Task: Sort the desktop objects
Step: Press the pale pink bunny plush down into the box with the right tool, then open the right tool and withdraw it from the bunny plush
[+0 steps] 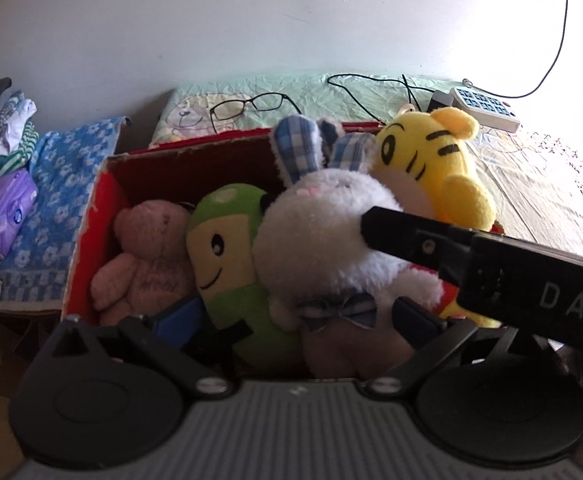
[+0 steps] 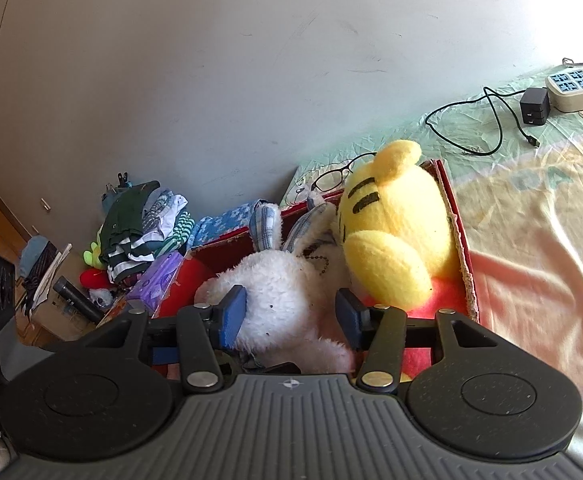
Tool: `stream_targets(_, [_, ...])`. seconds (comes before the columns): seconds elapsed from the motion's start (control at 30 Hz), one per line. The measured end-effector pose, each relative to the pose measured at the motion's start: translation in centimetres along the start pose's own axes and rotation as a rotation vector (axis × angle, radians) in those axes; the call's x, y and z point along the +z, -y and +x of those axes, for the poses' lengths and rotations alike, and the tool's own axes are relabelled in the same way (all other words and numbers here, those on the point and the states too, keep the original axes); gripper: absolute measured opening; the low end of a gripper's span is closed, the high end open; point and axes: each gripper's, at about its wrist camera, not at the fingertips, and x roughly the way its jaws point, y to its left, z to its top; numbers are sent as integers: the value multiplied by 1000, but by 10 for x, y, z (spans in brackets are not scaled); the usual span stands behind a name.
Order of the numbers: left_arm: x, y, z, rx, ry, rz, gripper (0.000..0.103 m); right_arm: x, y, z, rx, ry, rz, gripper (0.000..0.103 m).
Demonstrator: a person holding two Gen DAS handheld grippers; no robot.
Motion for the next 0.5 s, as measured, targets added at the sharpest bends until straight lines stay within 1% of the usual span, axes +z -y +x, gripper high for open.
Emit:
stream_targets(0.17, [-2, 7, -8, 72, 16, 1, 101, 3, -2, -5, -3, -4, -31, 53])
stream_targets(0.33, [-3, 14, -11, 121, 0, -38, 101, 5, -2, -11, -20, -34, -61, 53])
stream_targets(0.5, [-7, 19, -20, 180, 0, -74, 101, 7, -2, -20, -38, -53, -88, 53])
